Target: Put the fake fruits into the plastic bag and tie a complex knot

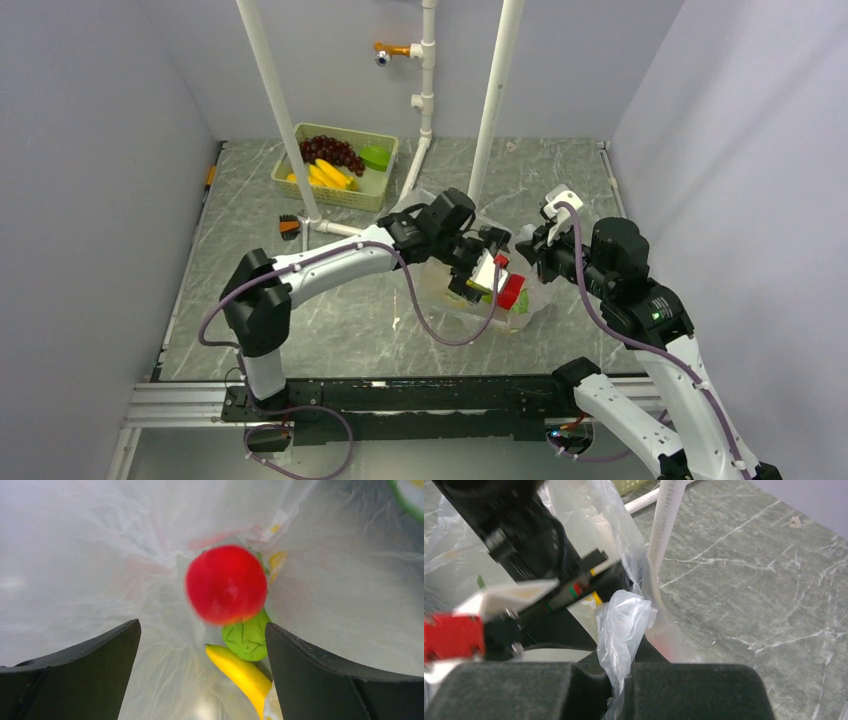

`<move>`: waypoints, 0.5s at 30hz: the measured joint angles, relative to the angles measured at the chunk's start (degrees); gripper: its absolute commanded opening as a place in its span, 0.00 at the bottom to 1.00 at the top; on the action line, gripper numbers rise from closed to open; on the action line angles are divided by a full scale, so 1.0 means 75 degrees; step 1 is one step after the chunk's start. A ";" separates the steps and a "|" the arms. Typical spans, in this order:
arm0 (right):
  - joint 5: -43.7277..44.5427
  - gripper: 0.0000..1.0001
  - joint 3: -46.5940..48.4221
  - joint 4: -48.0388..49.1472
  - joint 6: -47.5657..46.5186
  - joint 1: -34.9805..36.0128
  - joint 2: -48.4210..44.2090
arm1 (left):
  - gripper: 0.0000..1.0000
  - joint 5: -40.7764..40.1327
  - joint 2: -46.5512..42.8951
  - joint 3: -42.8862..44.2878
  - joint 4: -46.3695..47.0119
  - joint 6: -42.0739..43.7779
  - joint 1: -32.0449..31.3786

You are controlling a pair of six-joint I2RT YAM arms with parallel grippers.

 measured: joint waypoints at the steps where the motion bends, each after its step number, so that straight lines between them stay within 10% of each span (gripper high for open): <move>1: 0.0020 0.00 -0.0026 0.0035 0.0029 0.0000 0.0000 | 0.99 0.0038 -0.0082 -0.0006 0.0099 -0.0236 0.0047; 15: 0.0160 0.00 -0.0268 0.0157 0.0093 0.0000 -0.0006 | 0.99 0.0644 -0.3424 0.0184 0.0189 -0.3695 0.0979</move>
